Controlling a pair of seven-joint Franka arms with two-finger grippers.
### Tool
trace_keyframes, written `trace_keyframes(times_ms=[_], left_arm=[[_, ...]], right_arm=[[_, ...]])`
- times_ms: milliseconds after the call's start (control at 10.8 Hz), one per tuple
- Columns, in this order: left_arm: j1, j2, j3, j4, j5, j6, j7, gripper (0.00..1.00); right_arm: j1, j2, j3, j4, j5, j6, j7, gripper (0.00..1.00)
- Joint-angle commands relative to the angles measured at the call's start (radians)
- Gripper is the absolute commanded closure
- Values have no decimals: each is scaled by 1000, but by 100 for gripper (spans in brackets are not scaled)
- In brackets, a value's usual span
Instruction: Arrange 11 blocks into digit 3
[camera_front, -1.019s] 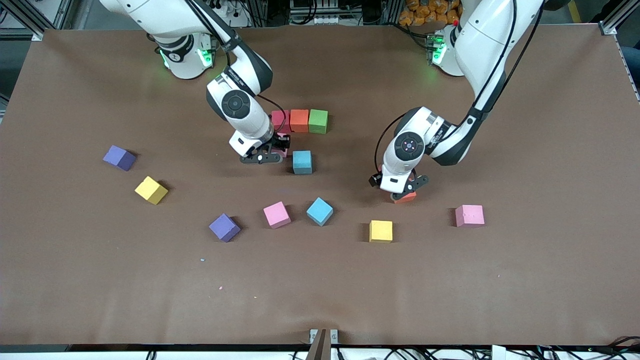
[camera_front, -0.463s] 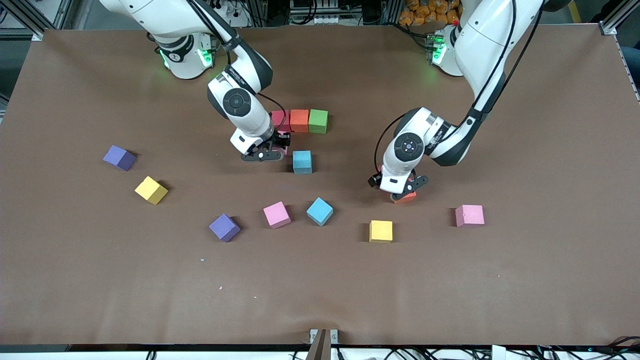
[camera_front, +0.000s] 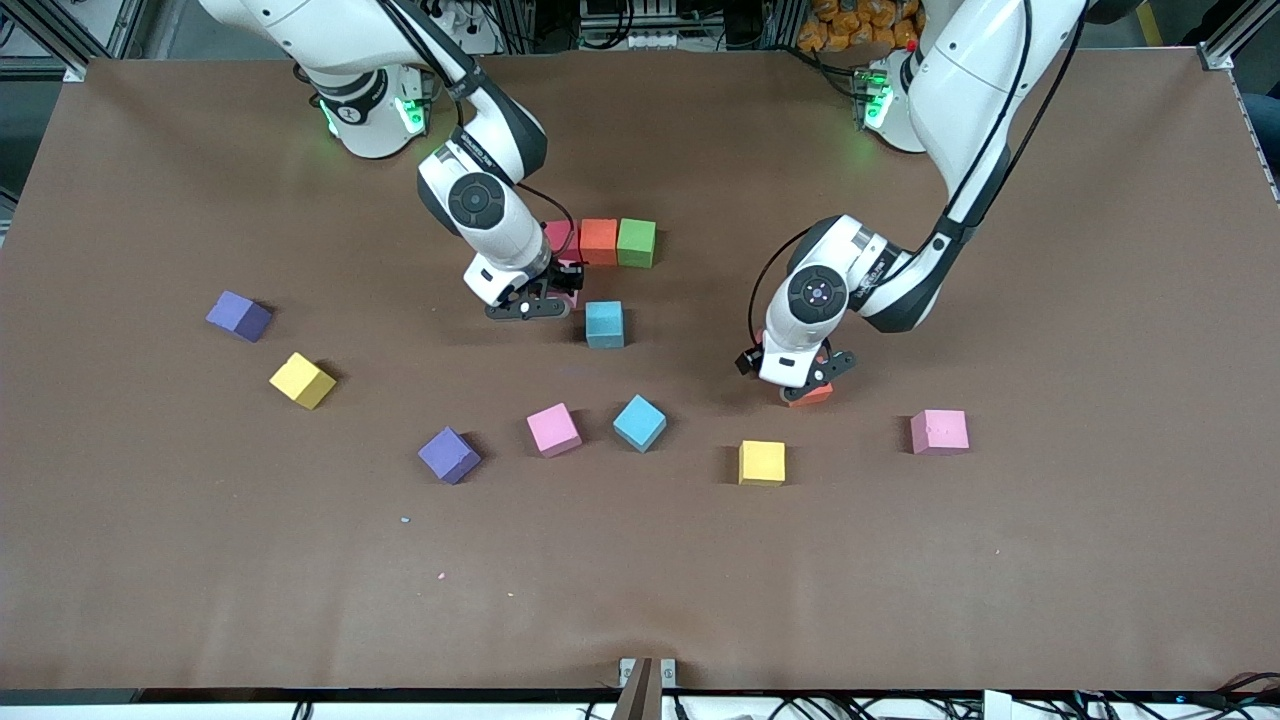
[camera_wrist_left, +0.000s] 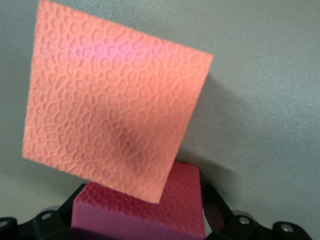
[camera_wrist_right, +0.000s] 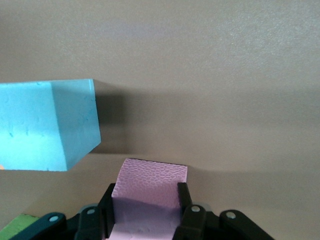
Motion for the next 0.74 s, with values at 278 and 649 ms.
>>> trace_keyframes(times_ms=[278,649], left_arm=[[9,-35,-2,20,22,-12,-17,0],[6,-66,-5,14,22,-77,-13,0]], right_arm=[[9,-16,0,-35,-13,34,31,68],[11,-16,0,-43,-13,36,31,68]])
